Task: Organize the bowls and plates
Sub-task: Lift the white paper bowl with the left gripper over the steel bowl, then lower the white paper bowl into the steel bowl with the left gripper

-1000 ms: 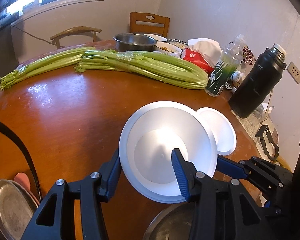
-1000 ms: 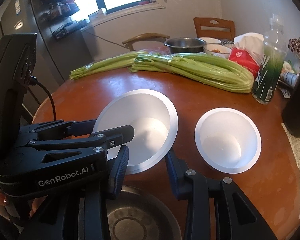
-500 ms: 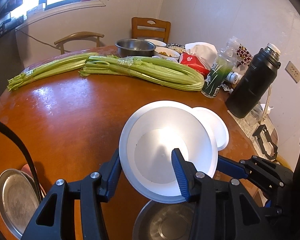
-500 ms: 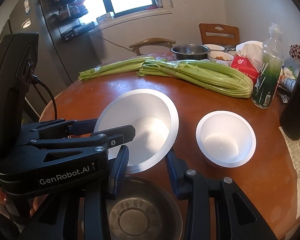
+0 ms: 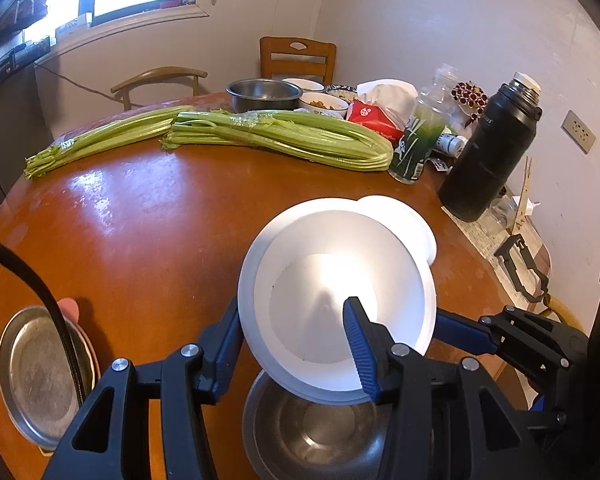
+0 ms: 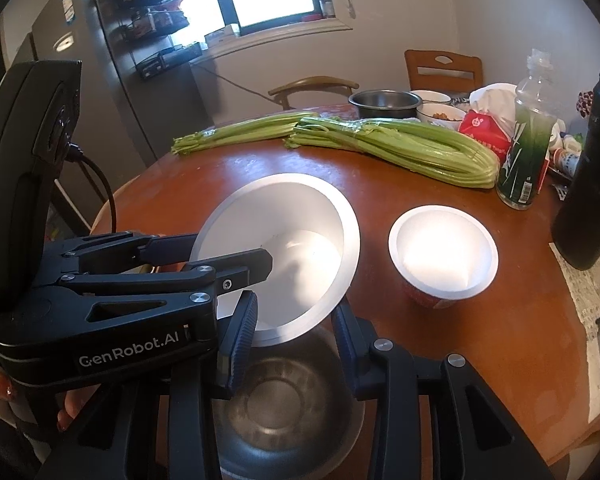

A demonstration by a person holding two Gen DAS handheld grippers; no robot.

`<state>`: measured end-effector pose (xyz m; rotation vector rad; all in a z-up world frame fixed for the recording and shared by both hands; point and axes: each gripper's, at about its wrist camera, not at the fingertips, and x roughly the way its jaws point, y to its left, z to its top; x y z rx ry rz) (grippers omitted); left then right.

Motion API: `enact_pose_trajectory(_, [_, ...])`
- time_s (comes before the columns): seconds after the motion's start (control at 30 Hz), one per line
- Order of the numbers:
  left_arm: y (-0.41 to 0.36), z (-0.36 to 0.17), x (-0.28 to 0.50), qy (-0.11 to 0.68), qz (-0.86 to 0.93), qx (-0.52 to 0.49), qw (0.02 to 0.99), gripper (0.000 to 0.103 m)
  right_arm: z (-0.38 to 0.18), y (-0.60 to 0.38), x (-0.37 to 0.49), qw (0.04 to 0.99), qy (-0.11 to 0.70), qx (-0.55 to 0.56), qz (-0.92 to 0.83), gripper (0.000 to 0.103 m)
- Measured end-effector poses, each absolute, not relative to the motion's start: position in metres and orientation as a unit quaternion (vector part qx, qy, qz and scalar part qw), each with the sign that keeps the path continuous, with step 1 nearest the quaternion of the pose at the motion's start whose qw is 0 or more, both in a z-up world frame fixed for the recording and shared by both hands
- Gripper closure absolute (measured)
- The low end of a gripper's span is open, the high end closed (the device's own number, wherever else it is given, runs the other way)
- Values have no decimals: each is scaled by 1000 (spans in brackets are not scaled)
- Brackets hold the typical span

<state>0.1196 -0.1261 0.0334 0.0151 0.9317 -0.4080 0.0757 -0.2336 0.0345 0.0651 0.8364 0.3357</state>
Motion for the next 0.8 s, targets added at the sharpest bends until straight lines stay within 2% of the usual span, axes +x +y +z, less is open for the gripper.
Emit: enact_pose_trajectory(0.8, [-122,-8,71,500,-188,15,845,54,-3,-226,26,868,459,16,188,62])
